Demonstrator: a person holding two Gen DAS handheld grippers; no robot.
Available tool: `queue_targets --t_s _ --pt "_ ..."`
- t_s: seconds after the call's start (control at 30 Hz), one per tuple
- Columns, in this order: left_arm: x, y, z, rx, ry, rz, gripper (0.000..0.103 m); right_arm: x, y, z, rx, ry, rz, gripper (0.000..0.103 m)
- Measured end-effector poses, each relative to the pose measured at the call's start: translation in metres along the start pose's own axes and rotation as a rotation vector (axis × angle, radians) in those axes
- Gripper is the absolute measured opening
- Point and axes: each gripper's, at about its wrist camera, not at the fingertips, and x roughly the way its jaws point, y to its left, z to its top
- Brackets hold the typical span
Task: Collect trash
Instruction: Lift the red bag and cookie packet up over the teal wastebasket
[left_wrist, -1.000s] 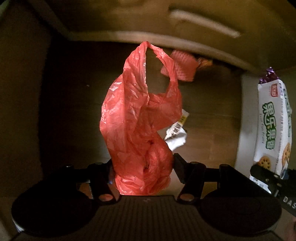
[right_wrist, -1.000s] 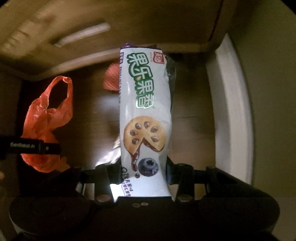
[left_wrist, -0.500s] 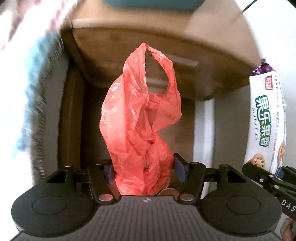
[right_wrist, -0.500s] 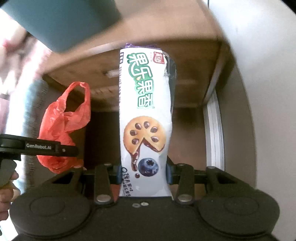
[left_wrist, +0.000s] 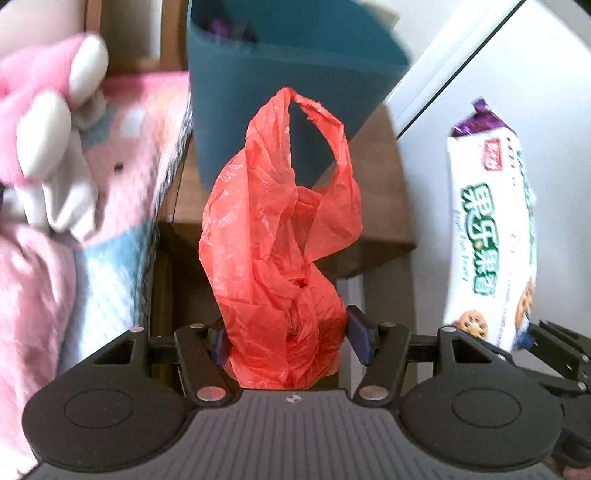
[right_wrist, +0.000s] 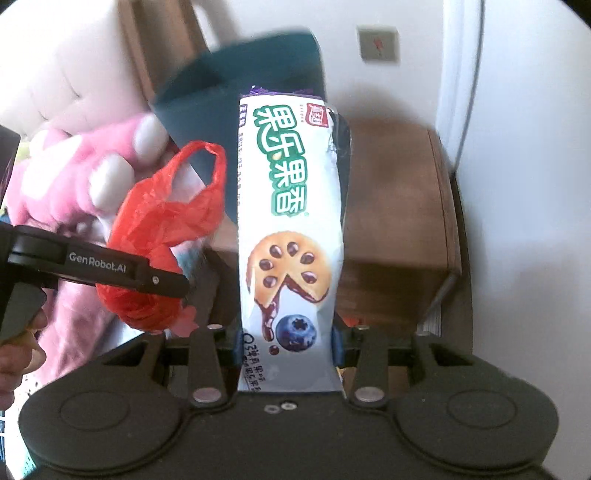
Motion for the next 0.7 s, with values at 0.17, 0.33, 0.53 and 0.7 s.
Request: queue_targets --t_s 0.17,0.33,0.53,0.7 --pt "-0.046 -0.002 0.022 0.038 -0.093 -0.018 0.061 -0.032 0.018 0.026 -0.040 -0.076 0.002 0.041" --pt "-0.067 0.003 0.051 0.052 -0.159 -0.009 0.060 -0.043 0.029 0.062 -0.056 -0.122 -0.005 0.041" --pt "-0.089 0.009 0.102 0.084 -0.232 0.000 0.061 -0.043 0.043 0.111 -0.086 -0.168 -0.022 0.041" --pt "-0.090 0.012 0.146 0.127 -0.279 0.017 0.061 -0.028 0.051 0.157 -0.107 -0.190 -0.043 0.041"
